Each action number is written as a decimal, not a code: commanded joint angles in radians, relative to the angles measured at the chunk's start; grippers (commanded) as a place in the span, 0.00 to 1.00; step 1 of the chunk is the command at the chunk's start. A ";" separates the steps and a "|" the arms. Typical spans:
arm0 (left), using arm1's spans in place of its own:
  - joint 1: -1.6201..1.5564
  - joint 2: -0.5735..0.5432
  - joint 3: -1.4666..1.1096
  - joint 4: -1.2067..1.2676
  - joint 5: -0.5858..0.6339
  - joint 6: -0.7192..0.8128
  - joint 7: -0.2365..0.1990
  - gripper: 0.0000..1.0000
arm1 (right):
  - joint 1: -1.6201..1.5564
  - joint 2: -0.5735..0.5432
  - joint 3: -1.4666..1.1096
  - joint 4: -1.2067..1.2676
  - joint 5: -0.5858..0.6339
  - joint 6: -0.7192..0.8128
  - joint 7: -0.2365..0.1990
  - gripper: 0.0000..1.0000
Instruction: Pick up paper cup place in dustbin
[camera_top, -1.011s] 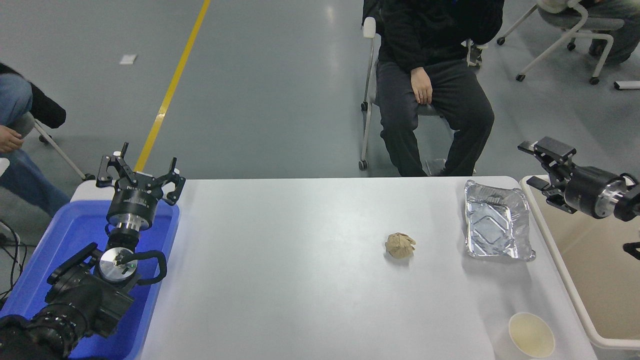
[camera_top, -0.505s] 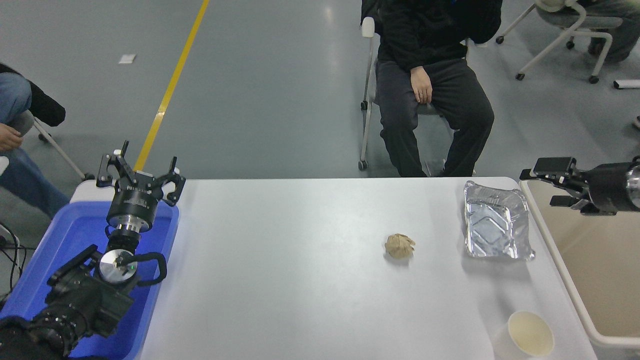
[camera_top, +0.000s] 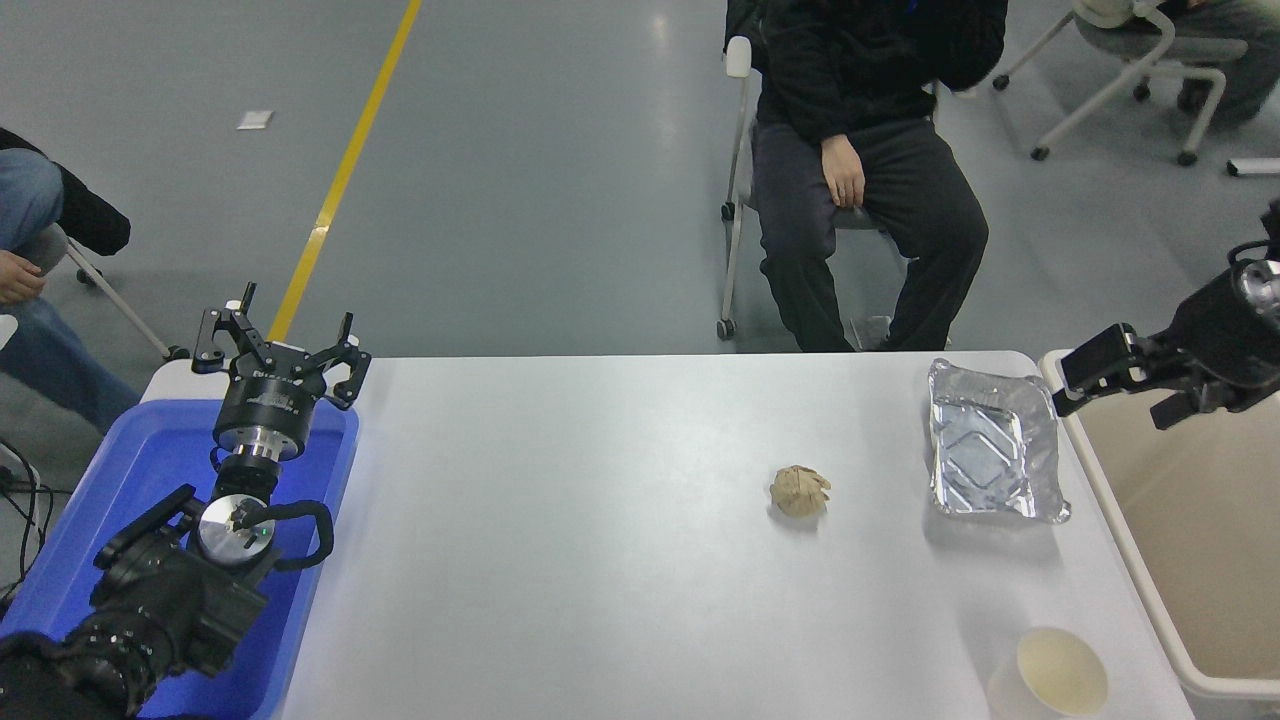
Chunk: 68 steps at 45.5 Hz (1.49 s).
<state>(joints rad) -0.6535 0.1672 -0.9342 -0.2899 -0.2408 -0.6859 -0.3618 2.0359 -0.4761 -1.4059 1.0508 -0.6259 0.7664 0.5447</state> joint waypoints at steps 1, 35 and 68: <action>0.000 0.000 0.000 0.000 0.000 0.000 0.001 0.99 | 0.178 0.039 -0.010 0.020 -0.024 0.019 0.000 1.00; 0.000 0.000 0.000 0.000 0.000 -0.003 0.000 0.99 | 0.198 0.037 -0.168 0.097 -0.178 0.019 -0.002 1.00; 0.000 0.000 0.000 0.000 0.000 -0.001 0.000 0.99 | -0.069 -0.219 -0.188 0.037 0.190 0.019 0.003 1.00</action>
<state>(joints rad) -0.6535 0.1672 -0.9342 -0.2899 -0.2402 -0.6872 -0.3609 2.0700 -0.6288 -1.5936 1.1471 -0.6144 0.7853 0.5494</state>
